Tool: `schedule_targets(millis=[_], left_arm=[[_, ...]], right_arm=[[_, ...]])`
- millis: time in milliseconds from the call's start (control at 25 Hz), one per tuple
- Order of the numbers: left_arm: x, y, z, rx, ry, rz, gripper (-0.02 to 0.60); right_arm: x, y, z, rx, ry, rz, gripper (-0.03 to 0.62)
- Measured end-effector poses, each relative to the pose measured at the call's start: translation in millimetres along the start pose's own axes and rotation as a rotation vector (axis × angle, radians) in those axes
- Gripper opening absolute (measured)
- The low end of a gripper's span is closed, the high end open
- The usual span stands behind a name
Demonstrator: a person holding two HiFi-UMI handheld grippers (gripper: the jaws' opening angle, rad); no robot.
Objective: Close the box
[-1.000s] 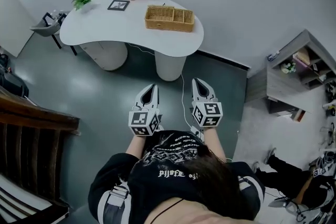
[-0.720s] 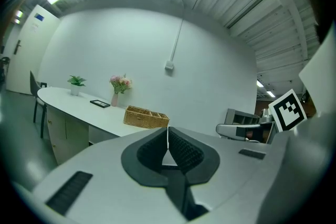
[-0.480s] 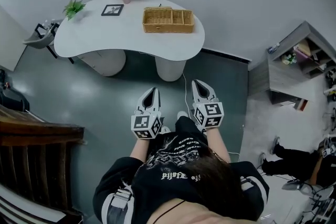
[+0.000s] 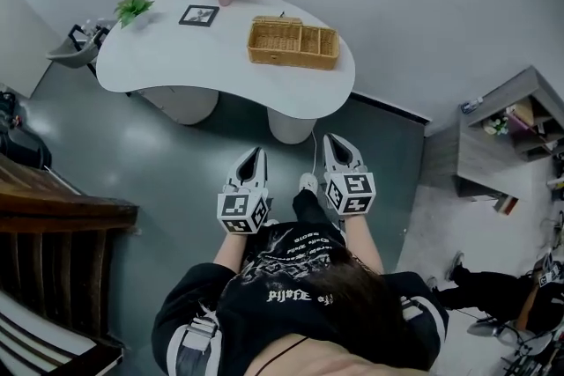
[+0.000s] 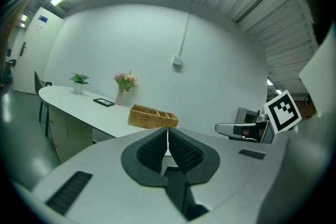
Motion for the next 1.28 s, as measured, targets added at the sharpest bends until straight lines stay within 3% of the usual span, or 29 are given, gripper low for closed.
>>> schedule_targets(millis=[480, 720, 960, 1280], left_arm=[[-30, 9, 128, -0.049, 0.013, -0.008, 0.026], [-56, 5, 190, -0.081, -0.019, 0.004, 0.026], [-62, 0, 228, -0.122, -0.019, -0.005, 0.026], [-65, 7, 257, -0.132, -0.016, -0.017, 0.026]], right_arm=[[-59, -75, 104, -0.076, 0.045, 0.003, 0.025], [-99, -113, 149, -0.123, 0.040, -0.013, 0.025], [-129, -137, 186, -0.175, 0.031, -0.040, 0.025], [-136, -148, 210, -0.193, 0.048, -0.033, 0.025]])
Point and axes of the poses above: the fingertips, and each gripper's own axes: z forward along the fingers, y to its left, x out of its underside, the point moved 10 cm from there along -z, backward along the fingers, and after that the axes turned 14 degrees about z, right-handed, at the moved point
